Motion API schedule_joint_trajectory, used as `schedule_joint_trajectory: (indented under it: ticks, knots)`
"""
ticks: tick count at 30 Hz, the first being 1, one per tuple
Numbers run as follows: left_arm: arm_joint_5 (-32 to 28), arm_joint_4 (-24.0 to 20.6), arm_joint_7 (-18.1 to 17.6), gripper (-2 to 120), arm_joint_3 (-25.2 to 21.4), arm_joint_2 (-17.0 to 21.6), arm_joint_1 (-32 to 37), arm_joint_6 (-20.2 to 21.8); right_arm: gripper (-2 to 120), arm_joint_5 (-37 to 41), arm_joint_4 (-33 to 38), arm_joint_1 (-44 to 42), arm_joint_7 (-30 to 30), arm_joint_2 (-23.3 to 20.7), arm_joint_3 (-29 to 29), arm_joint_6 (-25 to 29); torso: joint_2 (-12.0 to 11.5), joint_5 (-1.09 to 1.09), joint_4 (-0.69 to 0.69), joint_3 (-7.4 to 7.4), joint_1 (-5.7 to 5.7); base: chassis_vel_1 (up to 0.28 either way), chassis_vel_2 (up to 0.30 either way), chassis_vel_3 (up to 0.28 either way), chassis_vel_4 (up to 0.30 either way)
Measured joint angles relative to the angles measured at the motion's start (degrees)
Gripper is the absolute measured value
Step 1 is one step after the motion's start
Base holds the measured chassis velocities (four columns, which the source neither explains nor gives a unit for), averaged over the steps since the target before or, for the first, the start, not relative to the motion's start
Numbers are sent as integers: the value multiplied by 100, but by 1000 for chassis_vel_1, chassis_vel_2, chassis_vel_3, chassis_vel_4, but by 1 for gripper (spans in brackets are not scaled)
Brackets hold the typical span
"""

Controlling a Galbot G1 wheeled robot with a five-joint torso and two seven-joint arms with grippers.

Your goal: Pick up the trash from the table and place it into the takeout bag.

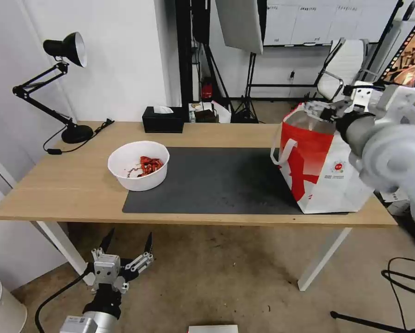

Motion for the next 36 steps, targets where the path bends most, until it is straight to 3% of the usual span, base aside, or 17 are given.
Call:
schedule_joint_trajectory:
  ticks: [3,4,6,7,10,14,18,25,36]
  knots:
    - [10,7,1,100,-30,-5,-7,-81,100,-1893,14,-1633,-1056,304,499,1219,0,3,0,0,0,0,0,0,0]
    - [10,7,1,100,-30,-5,-7,-81,100,-1893,14,-1633,-1056,304,499,1219,0,3,0,0,0,0,0,0,0]
    - [13,38,1,100,-44,9,-25,-122,100,-2626,15,-2789,-1240,645,840,1741,0,4,-1,0,0,0,0,0,0]
    - [13,38,1,100,-44,9,-25,-122,100,-2626,15,-2789,-1240,645,840,1741,0,4,-1,0,0,0,0,0,0]
    - [7,87,2,100,-45,15,-109,-159,100,-3459,-25,-4120,-1338,1164,1255,2198,0,2,-2,-1,0,0,0,0,0]
    - [-9,141,2,100,-27,36,-184,-164,100,-3910,-168,-5009,-1321,1597,1428,2394,0,2,-3,-1,0,0,0,0,0]
    - [-14,233,4,100,23,76,-257,-164,100,-3985,-205,-5540,-1057,1861,1245,2237,0,1,-1,0,-1,0,0,0,0]
    - [-41,327,5,100,80,123,-333,-158,100,-3755,30,-5643,-497,1999,832,1637,0,1,0,0,-1,0,0,0,0]
    - [-121,479,7,100,120,150,-457,-124,100,-3636,35,-5514,-397,1971,774,1564,0,2,0,0,0,0,0,0,0]
